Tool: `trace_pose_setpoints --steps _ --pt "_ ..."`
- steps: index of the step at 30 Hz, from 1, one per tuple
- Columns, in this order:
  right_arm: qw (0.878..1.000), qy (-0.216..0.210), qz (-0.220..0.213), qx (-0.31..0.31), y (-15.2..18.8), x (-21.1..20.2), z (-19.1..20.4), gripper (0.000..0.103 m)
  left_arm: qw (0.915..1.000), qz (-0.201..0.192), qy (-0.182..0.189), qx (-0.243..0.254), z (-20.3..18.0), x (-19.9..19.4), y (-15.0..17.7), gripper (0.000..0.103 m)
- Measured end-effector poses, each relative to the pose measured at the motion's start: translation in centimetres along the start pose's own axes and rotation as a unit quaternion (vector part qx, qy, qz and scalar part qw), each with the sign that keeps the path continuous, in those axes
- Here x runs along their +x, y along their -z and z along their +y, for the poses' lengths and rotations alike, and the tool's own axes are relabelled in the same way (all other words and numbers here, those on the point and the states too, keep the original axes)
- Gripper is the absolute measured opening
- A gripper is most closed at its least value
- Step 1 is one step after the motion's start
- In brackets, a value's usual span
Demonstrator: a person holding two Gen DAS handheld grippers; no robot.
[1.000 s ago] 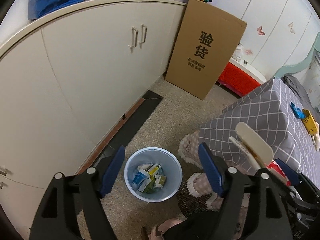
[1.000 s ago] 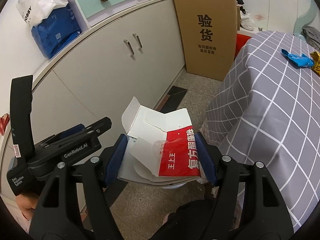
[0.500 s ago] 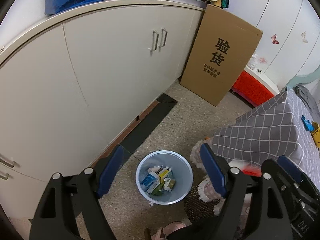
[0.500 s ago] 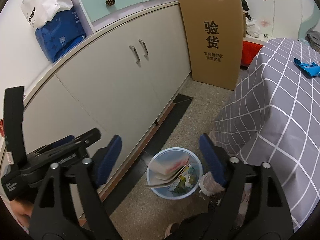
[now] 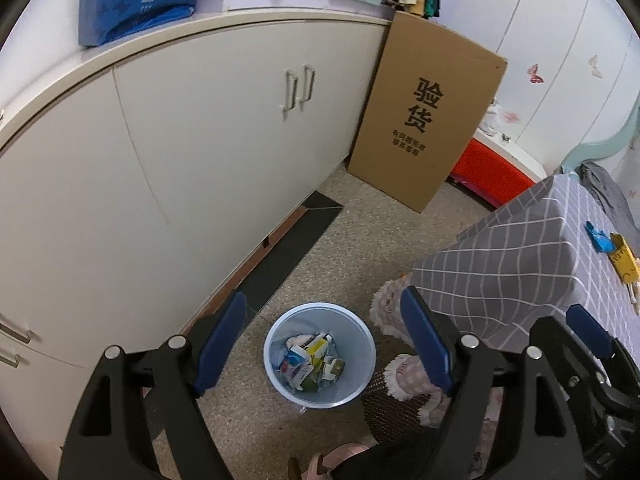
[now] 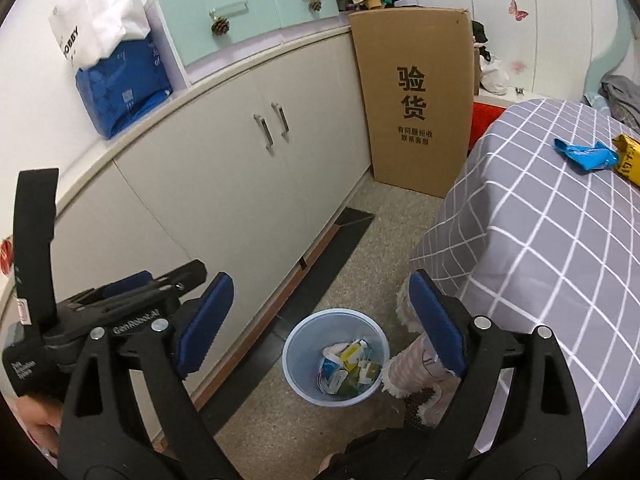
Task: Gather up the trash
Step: 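Move both tools back over the table toward the blue wrapper and yellow pouch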
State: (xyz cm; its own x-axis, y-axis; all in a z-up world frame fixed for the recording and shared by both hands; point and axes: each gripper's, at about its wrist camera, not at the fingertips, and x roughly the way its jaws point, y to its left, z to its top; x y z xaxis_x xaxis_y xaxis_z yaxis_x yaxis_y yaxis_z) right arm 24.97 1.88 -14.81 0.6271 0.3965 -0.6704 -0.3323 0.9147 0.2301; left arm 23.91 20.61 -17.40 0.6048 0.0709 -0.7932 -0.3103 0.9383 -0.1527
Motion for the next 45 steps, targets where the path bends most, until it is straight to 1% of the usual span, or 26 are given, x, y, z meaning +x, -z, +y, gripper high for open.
trace_pose_setpoints --steps 5,8,13,17,19,22,23,26,29,31,35,37,40,43,45 --pt "1.0 0.002 -0.016 0.019 -0.3 -2.1 -1.3 0.088 0.9998 -0.012 0.01 0.016 -2.2 -1.5 0.1 0.078" --pt "0.999 -0.009 -0.022 0.037 -0.3 -3.7 -2.7 0.088 0.9991 -0.022 0.02 0.03 -4.1 -2.6 0.0 0.078" --pt "0.997 0.011 -0.044 0.069 -0.5 -7.1 -6.6 0.088 0.9966 -0.033 0.043 0.061 -8.2 -3.9 0.0 0.079" --pt "0.993 0.036 -0.055 0.098 -0.3 -9.3 -10.5 0.088 0.9921 -0.034 0.07 0.098 -13.2 -4.6 -0.1 0.079" --pt "0.99 0.048 -0.062 0.114 0.0 -10.5 -13.0 0.088 0.9885 -0.03 0.09 0.118 -16.1 -4.9 0.0 0.08" --pt "0.984 0.077 -0.071 0.144 0.3 -12.2 -17.1 0.088 0.9822 -0.03 0.106 0.152 -20.0 -5.0 0.3 0.082" --pt "0.983 0.082 -0.073 0.15 0.4 -12.6 -17.8 0.088 0.9796 -0.031 0.108 0.166 -21.4 -5.0 0.4 0.082" --pt "0.976 0.109 -0.08 0.173 0.9 -13.8 -21.1 0.088 0.9696 -0.031 0.124 0.208 -25.6 -4.6 0.9 0.082" --pt "0.968 0.126 -0.083 0.202 1.4 -14.7 -24.5 0.088 0.9588 -0.024 0.141 0.246 -29.3 -3.5 1.4 0.082" --pt "0.964 0.136 -0.083 0.211 1.5 -15.0 -26.1 0.088 0.9534 -0.019 0.135 0.269 -31.5 -2.5 1.5 0.082" --pt "0.96 0.155 -0.075 0.223 0.9 -14.2 -28.7 0.09 0.9443 -0.03 0.112 0.308 -34.8 -1.1 1.4 0.083" --pt "0.959 0.159 -0.071 0.223 0.2 -13.5 -29.5 0.09 0.9432 -0.033 0.108 0.312 -35.4 -0.5 1.0 0.083" --pt "0.957 0.169 -0.074 0.223 -1.7 -12.0 -30.3 0.095 0.9452 -0.036 0.092 0.311 -35.6 0.4 -0.2 0.083" --pt "0.955 0.171 -0.079 0.227 -3.8 -10.2 -30.4 0.096 0.9521 -0.044 0.078 0.292 -34.8 1.1 -1.9 0.083" --pt "0.955 0.174 -0.072 0.229 -5.1 -8.6 -30.4 0.096 0.9567 -0.051 0.074 0.277 -34.2 1.2 -2.9 0.083"
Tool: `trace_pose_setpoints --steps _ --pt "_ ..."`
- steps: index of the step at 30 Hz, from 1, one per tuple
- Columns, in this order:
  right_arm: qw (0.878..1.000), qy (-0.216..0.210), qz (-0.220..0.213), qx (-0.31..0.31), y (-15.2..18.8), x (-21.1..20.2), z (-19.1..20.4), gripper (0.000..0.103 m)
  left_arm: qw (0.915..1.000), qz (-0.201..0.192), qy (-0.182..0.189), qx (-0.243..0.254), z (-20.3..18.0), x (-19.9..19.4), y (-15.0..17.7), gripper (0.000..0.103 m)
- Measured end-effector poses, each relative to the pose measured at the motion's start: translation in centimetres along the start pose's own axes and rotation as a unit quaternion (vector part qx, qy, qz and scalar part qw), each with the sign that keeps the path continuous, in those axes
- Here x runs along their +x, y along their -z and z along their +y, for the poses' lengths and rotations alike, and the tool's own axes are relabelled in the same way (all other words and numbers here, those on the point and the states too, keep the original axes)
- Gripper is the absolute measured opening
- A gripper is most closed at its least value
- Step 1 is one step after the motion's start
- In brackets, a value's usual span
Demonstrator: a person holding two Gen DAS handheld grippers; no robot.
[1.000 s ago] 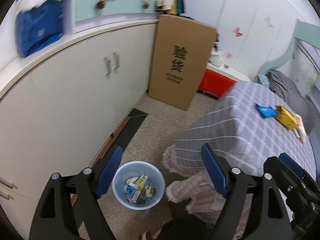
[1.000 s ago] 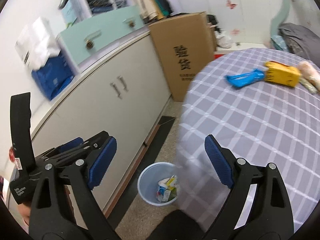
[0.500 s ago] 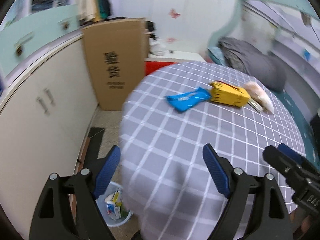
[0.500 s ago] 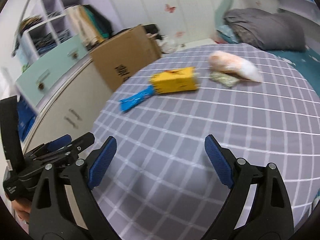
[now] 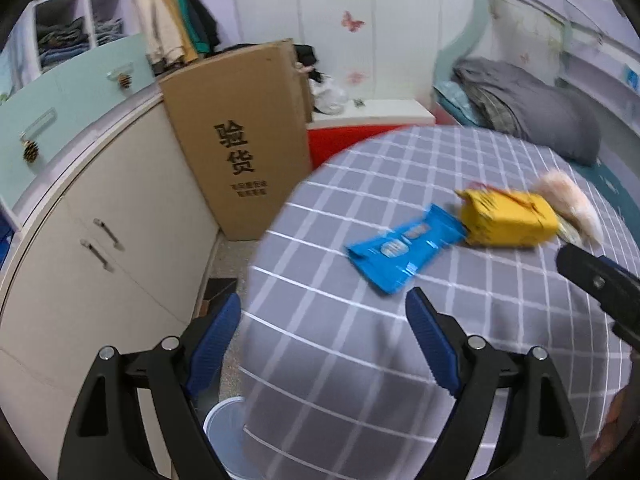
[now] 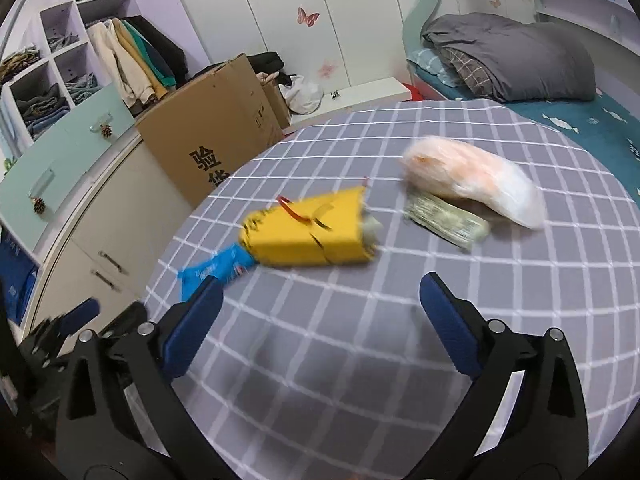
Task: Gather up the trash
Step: 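Move both tools back over the table toward the blue wrapper and yellow pouch, then grasp the blue wrapper with the left tool while the right tool grasps the yellow pouch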
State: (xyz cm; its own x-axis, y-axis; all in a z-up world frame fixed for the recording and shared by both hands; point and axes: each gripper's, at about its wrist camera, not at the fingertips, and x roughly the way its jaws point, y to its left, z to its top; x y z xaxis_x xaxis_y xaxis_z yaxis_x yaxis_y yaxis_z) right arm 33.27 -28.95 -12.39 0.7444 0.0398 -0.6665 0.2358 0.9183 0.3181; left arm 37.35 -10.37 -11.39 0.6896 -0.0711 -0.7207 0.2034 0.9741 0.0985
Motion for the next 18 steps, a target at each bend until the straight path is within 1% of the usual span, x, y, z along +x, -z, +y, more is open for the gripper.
trace_pose_setpoints --steps 3,5,6,9,10,11,13,17,18 --pt "1.0 0.013 0.009 -0.005 -0.8 2.1 1.4 0.097 0.9998 -0.009 -0.01 -0.018 1.7 0.2 -0.8 0.083" --pt "0.998 0.048 0.031 -0.017 -1.4 4.1 2.0 0.097 0.9998 -0.011 -0.005 -0.017 2.3 0.4 -1.1 0.082" --pt "0.997 0.054 0.041 -0.023 -1.7 4.8 2.2 0.097 0.9999 -0.011 0.0 -0.011 2.3 0.6 -1.3 0.082" --pt "0.997 0.058 0.045 -0.03 -2.1 6.0 1.5 0.096 0.9995 -0.014 0.016 0.023 1.1 1.2 -1.4 0.082" --pt "0.998 0.052 0.037 -0.02 -2.1 5.8 0.6 0.092 0.9991 -0.016 0.022 0.031 0.6 1.4 -1.5 0.082" --pt "0.998 0.051 0.033 -0.016 -2.1 5.5 0.0 0.069 0.9981 -0.016 0.035 0.048 -0.3 1.8 -1.6 0.083" --pt "0.998 0.046 0.033 -0.01 -2.0 5.2 -0.9 0.029 0.9957 -0.016 0.052 0.074 -1.9 2.4 -1.7 0.083" --pt "0.998 0.048 0.039 -0.001 -1.5 4.4 -3.2 0.028 0.9908 -0.01 0.059 0.121 -5.2 3.9 -1.8 0.083" --pt "0.998 0.043 0.039 -0.001 -1.4 4.1 -3.7 0.028 0.9894 -0.006 0.066 0.129 -5.9 4.3 -1.9 0.083"
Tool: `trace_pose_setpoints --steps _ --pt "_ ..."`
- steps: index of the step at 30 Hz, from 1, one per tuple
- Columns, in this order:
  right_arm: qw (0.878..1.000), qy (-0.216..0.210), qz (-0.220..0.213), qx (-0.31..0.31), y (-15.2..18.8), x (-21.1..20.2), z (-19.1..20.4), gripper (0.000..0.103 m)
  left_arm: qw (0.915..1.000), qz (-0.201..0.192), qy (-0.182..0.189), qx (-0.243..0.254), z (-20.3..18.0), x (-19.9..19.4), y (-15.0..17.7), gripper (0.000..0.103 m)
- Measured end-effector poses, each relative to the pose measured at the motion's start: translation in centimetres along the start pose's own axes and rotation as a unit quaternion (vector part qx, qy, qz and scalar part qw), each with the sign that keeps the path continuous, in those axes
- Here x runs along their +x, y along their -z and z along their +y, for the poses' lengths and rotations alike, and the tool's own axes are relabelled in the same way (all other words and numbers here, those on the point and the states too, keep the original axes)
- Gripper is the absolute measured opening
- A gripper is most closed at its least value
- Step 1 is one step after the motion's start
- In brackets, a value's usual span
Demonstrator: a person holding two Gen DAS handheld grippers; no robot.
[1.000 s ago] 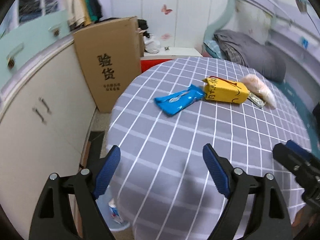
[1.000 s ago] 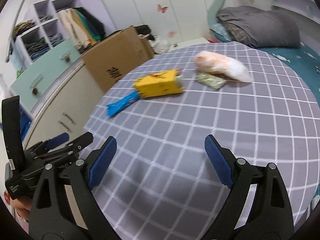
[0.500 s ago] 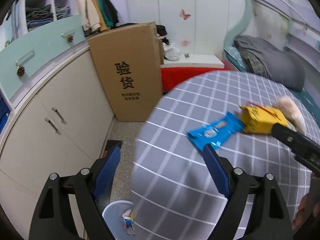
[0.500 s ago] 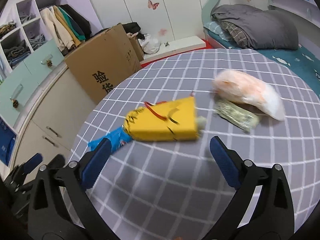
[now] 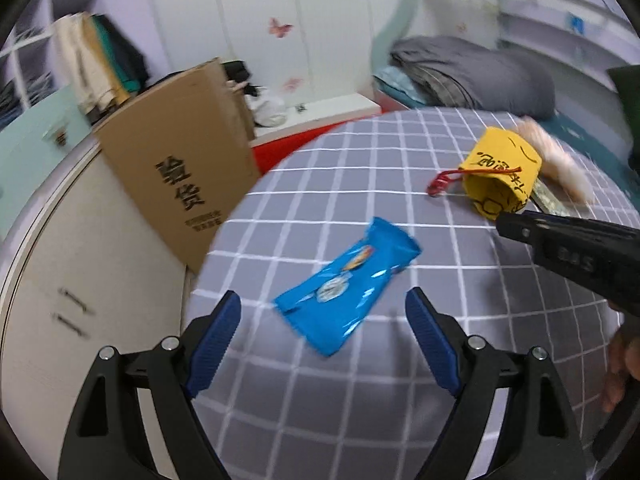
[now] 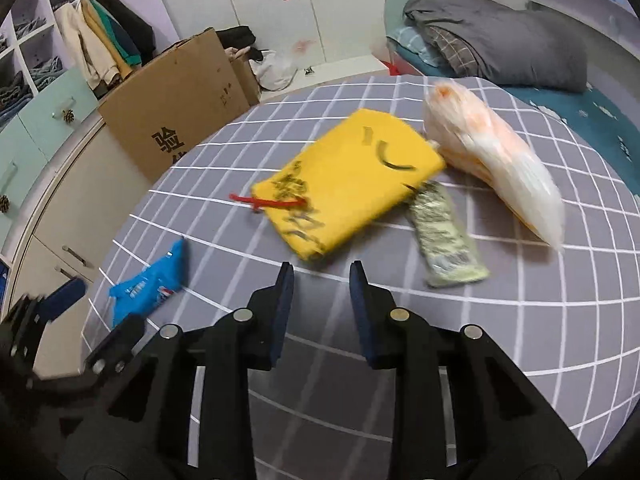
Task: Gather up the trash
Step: 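Grasp the blue wrapper with the left tool while the right tool grasps the yellow pouch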
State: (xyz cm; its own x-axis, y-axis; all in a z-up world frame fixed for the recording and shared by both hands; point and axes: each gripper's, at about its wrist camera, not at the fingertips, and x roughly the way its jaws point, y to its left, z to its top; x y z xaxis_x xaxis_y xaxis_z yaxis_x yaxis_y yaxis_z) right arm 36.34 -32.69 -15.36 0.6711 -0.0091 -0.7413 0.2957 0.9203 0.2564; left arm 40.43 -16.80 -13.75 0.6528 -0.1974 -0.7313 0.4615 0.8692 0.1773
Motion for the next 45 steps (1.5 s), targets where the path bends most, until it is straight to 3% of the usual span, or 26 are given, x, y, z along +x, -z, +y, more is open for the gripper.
trace_pose_setpoints --steps 3,6,7,8,9,10,13,18,20,23,25,27,28,29,31,34,37,38,45 --pt "1.0 -0.018 0.0 0.01 0.1 -0.5 -1.0 0.03 0.9998 0.013 0.001 0.017 -1.2 1.5 -0.9 0.082" --pt "0.999 -0.032 0.001 0.014 0.2 -0.9 -1.8 0.03 0.9993 0.03 0.0 0.021 -1.6 2.7 -1.1 0.059" --pt "0.999 -0.034 0.0 0.014 0.2 -1.1 -2.1 0.036 0.9995 0.027 0.008 0.011 -1.4 2.7 -1.2 0.048" --pt "0.999 -0.041 -0.003 0.018 0.1 -1.3 -2.3 0.064 0.9992 0.032 0.023 -0.001 -1.2 2.7 -1.3 0.043" --pt "0.999 -0.043 -0.006 0.021 0.0 -1.5 -2.5 0.077 0.9991 0.035 0.026 -0.005 -1.2 2.7 -1.3 0.026" --pt "0.999 -0.039 -0.011 0.022 0.0 -1.6 -2.5 0.08 0.9992 0.033 0.021 -0.005 -1.2 2.7 -1.3 0.02" --pt "1.0 -0.014 -0.026 0.005 -0.3 -1.8 -2.1 0.08 0.9998 0.018 0.0 -0.001 -1.8 2.3 -1.2 0.013" --pt "0.993 0.078 -0.05 -0.076 -1.4 -1.0 1.2 0.085 0.9989 -0.001 -0.006 -0.047 -0.9 1.5 -1.9 0.01" --pt "0.986 0.11 -0.059 -0.111 -1.7 -0.3 2.7 0.085 0.9983 -0.006 -0.01 -0.057 -0.4 1.2 -2.2 0.01" --pt "0.963 0.194 -0.063 -0.178 -1.9 1.7 5.1 0.085 0.9973 -0.007 -0.003 -0.073 0.4 1.0 -2.3 0.01" --pt "0.956 0.212 -0.054 -0.194 -2.1 2.8 5.5 0.085 0.9967 -0.006 0.001 -0.081 0.6 0.9 -2.2 0.01" --pt "0.951 0.228 -0.065 -0.198 -2.5 2.9 5.6 0.08 0.9964 -0.007 0.002 -0.085 0.8 0.7 -2.1 0.009" --pt "0.95 0.233 -0.067 -0.199 -2.6 2.9 5.6 0.057 0.9963 -0.007 0.004 -0.086 0.9 0.7 -2.1 0.009" --pt "0.95 0.233 -0.063 -0.199 -2.7 3.0 5.4 0.041 0.9962 -0.008 0.007 -0.086 0.8 0.6 -2.1 0.009" --pt "0.951 0.232 -0.057 -0.194 -2.6 3.0 5.1 0.024 0.9962 -0.009 0.007 -0.087 0.7 0.3 -2.0 0.009" --pt "0.958 0.218 -0.059 -0.176 -2.1 2.1 4.1 0.009 0.9958 -0.012 0.008 -0.09 0.6 -0.3 -1.9 0.009" --pt "0.967 0.189 -0.086 -0.151 -1.3 -0.3 3.4 0.004 0.9952 -0.02 0.012 -0.095 0.6 -1.3 -1.9 0.009" --pt "0.973 0.161 -0.094 -0.135 -1.1 -1.4 2.8 0.004 0.9949 -0.021 0.015 -0.098 0.5 -1.7 -1.9 0.009" --pt "0.993 0.043 -0.096 -0.048 -0.3 -5.9 -1.2 0.003 0.994 -0.032 0.026 -0.101 -0.7 -4.0 -1.3 0.009"
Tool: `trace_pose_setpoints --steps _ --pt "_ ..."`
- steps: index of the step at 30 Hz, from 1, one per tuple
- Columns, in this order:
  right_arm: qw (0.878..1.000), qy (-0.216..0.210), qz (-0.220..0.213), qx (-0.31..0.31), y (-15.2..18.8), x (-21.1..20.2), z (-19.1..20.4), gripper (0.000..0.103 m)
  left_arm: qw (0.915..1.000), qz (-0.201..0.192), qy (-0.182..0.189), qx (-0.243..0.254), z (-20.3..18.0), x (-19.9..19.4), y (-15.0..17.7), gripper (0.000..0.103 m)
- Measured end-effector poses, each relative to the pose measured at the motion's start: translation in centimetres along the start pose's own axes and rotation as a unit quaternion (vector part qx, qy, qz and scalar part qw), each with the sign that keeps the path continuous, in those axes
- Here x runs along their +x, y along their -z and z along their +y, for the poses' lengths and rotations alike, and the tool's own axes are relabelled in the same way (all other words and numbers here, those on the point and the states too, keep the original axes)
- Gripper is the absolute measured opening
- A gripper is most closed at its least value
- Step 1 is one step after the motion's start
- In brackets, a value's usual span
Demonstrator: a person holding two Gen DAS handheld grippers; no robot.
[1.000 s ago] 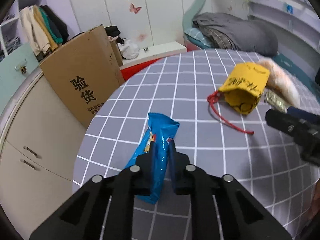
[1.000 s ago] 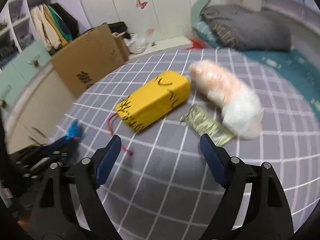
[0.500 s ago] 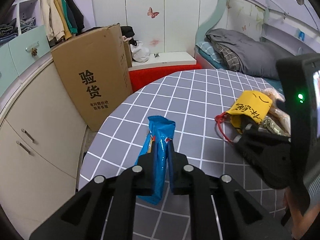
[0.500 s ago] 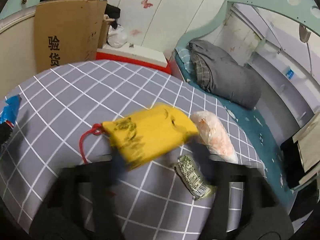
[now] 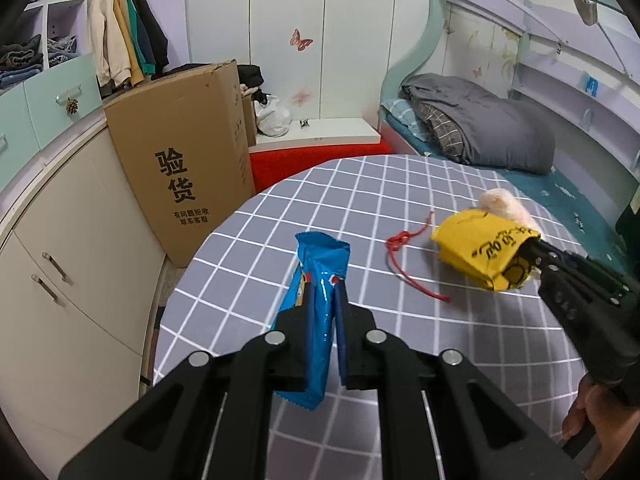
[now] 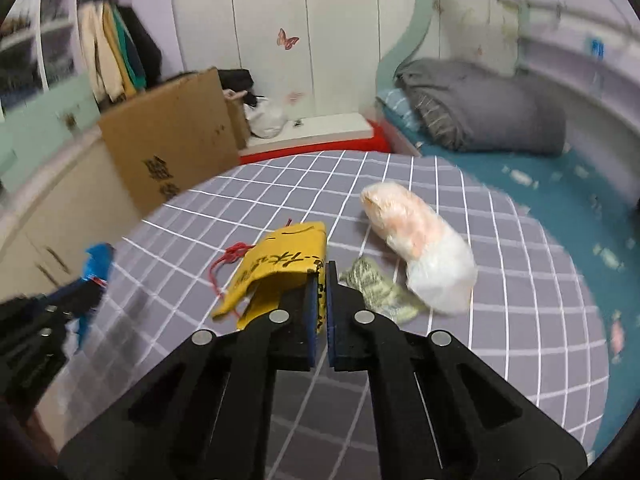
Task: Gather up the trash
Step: 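Grasp the blue wrapper with the left tool while the right tool grasps the yellow pouch, then carry the wrapper and pouch over the bin and open both tools to drop them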
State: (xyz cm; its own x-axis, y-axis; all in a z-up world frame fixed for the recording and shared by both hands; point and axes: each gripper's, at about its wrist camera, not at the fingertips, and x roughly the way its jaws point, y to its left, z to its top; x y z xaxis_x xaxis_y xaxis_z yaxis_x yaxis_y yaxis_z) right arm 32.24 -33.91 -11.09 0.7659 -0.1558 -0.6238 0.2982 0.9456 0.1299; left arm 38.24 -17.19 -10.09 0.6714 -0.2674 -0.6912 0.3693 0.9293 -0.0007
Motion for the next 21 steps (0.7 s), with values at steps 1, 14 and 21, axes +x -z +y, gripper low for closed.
trace_pose_setpoints --steps 1,14,21 --pt "1.0 -0.005 -0.001 0.004 0.0 -0.5 -0.4 0.003 1.0 -0.001 0.001 -0.002 -0.2 -0.4 0.2 0.009" --pt "0.989 -0.121 0.029 0.079 3.7 -5.4 -3.6 0.003 0.9997 0.004 0.023 -0.008 -1.9 -3.4 2.4 0.009" --pt "0.985 -0.141 0.022 0.098 5.2 -8.3 -3.4 0.003 0.9996 -0.006 0.026 -0.014 -2.3 -5.7 3.9 0.009"
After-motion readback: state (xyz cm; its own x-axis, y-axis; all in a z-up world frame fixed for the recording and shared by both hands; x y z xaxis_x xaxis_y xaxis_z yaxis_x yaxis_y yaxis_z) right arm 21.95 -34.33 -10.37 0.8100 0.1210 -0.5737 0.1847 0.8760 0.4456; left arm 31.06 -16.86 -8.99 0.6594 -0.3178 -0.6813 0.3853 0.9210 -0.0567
